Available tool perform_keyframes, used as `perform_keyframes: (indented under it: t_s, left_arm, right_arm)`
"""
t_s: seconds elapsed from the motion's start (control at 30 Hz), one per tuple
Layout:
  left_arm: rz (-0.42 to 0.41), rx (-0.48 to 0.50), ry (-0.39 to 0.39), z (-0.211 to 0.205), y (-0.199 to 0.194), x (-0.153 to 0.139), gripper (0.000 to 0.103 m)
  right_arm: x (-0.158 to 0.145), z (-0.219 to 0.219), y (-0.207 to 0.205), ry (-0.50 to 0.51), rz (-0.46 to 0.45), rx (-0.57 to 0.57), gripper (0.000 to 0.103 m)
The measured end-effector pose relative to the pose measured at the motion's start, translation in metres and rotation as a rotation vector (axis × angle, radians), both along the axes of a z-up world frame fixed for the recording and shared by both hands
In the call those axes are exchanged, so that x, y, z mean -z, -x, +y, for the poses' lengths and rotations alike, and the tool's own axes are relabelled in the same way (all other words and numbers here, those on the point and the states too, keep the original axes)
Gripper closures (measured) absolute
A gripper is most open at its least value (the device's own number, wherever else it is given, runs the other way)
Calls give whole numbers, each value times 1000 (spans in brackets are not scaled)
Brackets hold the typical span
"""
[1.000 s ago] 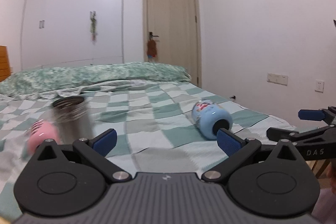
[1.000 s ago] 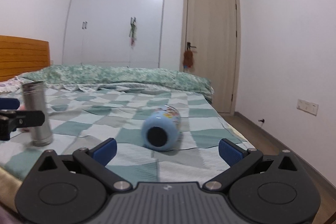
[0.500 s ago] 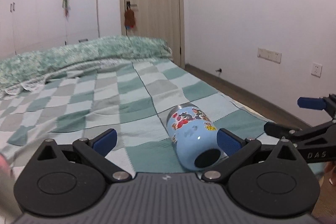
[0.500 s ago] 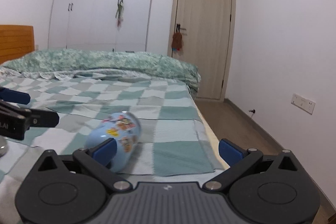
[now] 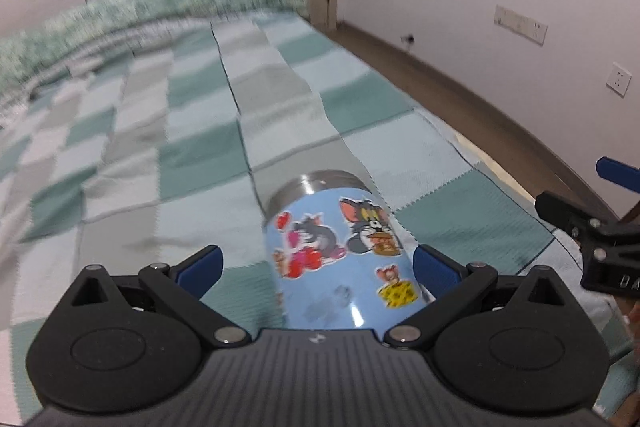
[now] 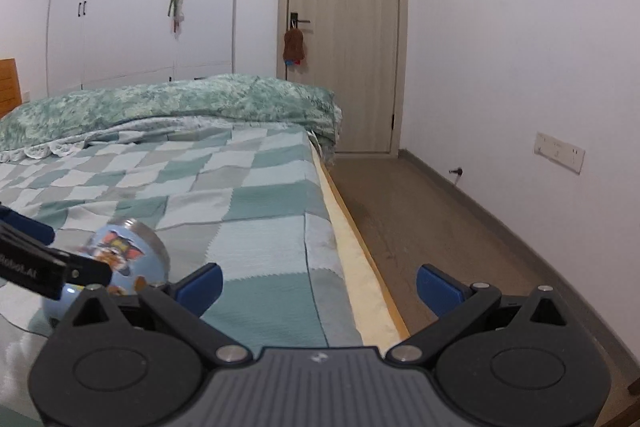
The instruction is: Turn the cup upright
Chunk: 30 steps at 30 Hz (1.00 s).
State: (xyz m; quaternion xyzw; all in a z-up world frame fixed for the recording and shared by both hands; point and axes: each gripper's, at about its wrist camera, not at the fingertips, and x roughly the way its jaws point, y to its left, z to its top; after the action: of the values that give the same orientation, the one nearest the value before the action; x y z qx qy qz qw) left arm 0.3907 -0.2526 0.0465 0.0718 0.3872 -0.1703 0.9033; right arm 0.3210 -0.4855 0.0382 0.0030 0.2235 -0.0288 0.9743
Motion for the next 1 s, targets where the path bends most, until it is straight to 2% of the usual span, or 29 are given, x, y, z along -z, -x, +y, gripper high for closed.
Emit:
perform_keyframes:
  t_s: [0.2,0.23,0.3,0.4,0.6,1.0]
  left_arm:
    - [129,18,-41,-18,-19,18,1]
    - [156,20,-38,-18,-21,22,8]
    - [190,2,-11,-15,-25,29,12]
    - [205,-23,61,-3,-23,27,13]
    - [186,-46,79,11,-2,15,14]
    - [152,-93,143,58,91,-22,16]
  right_arm:
    - [5,0,-7,-9,5,-31,0]
    - [6,0,-8,-8,6,-34,0]
    - [6,1,-8,-6,8,-36,0]
    - [5,4,-7,-2,7,-36,0]
    - [-3,19,10,6,-8,-63,0]
    - [-18,60,96,-6,-19,-124,0]
